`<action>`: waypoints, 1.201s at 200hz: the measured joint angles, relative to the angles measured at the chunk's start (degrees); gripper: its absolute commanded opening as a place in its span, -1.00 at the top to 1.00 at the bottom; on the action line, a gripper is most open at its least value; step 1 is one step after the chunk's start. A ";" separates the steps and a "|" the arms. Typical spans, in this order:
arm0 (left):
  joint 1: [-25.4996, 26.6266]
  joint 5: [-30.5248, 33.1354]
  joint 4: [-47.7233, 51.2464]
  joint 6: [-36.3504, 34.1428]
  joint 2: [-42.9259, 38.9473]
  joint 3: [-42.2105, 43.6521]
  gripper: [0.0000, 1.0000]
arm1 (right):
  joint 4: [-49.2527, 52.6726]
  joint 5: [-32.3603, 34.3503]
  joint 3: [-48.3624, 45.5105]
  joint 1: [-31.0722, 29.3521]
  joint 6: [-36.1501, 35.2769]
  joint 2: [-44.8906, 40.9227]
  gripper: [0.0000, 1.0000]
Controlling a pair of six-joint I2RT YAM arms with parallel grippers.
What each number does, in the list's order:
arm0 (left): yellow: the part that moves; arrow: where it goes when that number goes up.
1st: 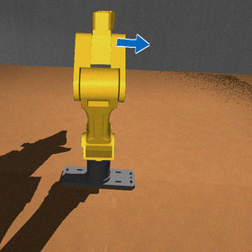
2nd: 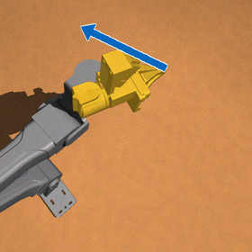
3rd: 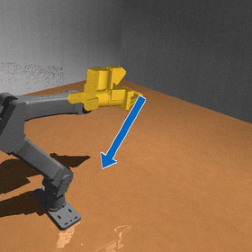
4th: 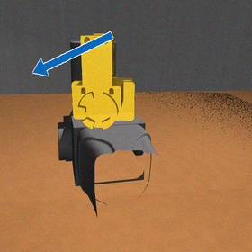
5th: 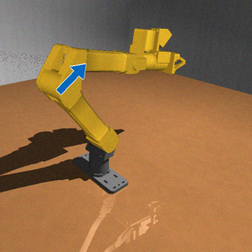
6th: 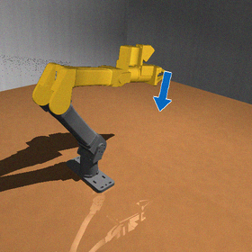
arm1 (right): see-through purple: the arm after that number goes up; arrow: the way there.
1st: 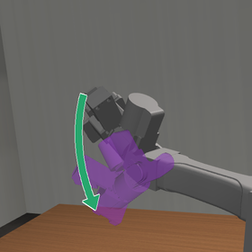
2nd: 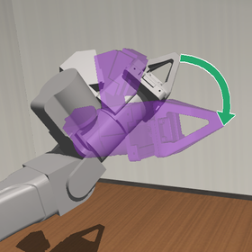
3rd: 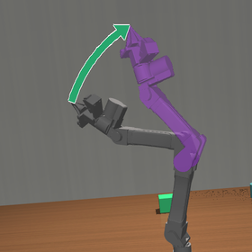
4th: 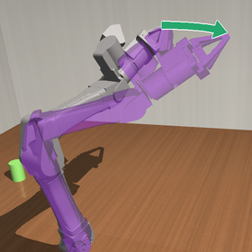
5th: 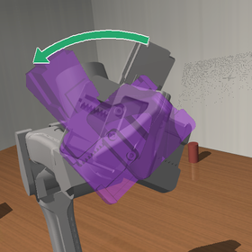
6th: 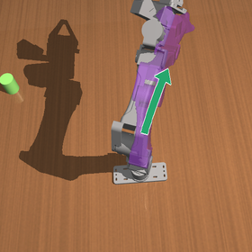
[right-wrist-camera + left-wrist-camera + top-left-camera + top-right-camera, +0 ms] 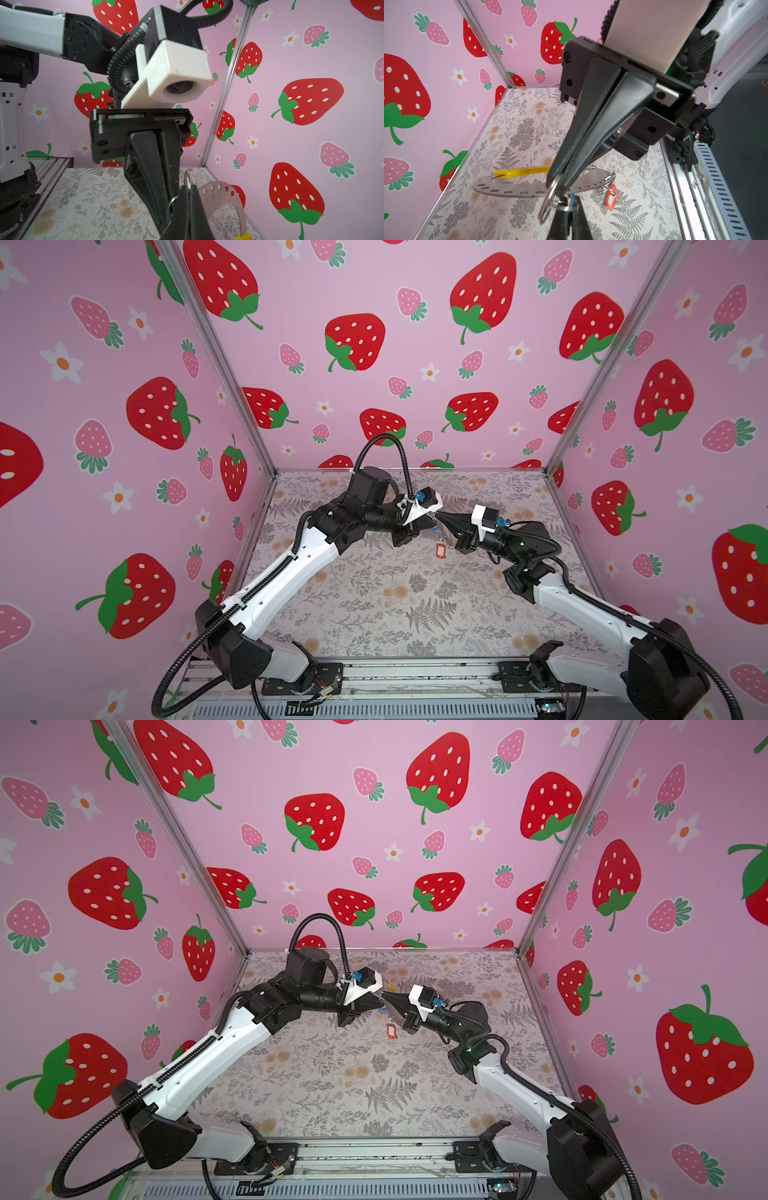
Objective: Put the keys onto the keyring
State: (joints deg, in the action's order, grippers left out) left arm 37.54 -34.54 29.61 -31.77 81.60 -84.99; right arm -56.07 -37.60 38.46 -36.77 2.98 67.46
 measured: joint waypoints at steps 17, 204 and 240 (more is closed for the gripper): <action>-0.02 -0.07 0.46 -0.22 0.31 -0.35 0.70 | 0.02 0.04 -0.13 -0.15 -0.07 0.00 1.00; -2.25 3.48 -8.94 -0.31 -5.86 6.95 0.47 | 0.42 -1.66 -1.66 -0.22 -0.13 1.27 1.00; -2.25 2.54 -8.90 -0.37 -5.86 6.95 0.52 | 0.44 -2.56 -1.55 -0.22 0.00 1.27 1.00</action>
State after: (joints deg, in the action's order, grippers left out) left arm 35.29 -32.01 20.71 -32.14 75.75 -78.04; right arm -55.64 -40.16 36.91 -36.99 2.98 68.73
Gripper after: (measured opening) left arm 0.253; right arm 0.039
